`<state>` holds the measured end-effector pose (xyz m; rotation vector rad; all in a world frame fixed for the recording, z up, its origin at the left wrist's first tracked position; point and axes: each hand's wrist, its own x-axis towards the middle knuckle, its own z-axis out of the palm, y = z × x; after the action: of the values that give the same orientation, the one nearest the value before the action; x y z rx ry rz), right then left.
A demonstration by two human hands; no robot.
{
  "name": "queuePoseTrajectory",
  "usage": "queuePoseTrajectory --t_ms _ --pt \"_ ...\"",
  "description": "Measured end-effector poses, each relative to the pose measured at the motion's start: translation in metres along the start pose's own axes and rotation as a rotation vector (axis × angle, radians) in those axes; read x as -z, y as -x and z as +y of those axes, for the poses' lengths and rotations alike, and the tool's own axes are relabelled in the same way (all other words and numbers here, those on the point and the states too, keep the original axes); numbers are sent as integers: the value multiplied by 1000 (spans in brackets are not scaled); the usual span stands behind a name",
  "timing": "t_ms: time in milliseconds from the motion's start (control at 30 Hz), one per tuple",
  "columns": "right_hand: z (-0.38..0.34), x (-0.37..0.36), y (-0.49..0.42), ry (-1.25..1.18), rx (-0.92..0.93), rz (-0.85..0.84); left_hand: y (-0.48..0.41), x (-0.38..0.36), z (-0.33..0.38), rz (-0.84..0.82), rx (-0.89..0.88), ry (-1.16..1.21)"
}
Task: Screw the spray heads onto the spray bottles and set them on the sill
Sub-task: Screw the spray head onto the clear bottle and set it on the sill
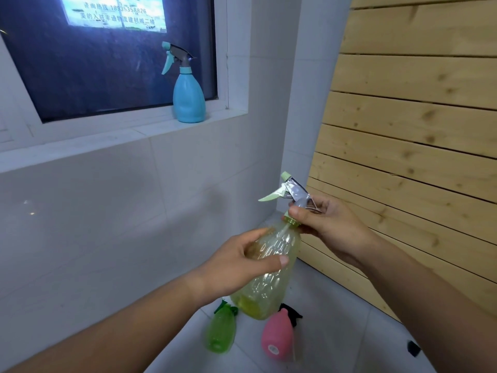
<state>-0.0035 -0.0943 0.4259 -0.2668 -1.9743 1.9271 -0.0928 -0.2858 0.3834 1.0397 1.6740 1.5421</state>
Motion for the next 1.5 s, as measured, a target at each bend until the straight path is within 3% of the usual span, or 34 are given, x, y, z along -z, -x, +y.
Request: queuePoseTrajectory --t_ms 133,433,600,767,867,1133,1333,1500 --pt "3 -5 4 -262 -62 -104 -1 1 1 -27 19 49" --pt "7 -13 1 -198 49 8 -6 0 1 48 -64 -44" --pt "5 -12 0 -323 -34 -22 -10 7 0 69 -70 -82" --pt "10 -17 0 -126 -101 -13 -14 28 11 207 -51 92" --pt "12 -40 -4 3 -48 -73 -18 43 20 272 -68 179" --pt "-24 -105 -72 87 180 -156 -22 112 64 434 -182 112" --pt "-60 -158 -155 148 229 -194 -34 192 102 564 -272 -79" --pt "-78 -199 -215 25 204 -164 -53 249 124 683 -320 -151"
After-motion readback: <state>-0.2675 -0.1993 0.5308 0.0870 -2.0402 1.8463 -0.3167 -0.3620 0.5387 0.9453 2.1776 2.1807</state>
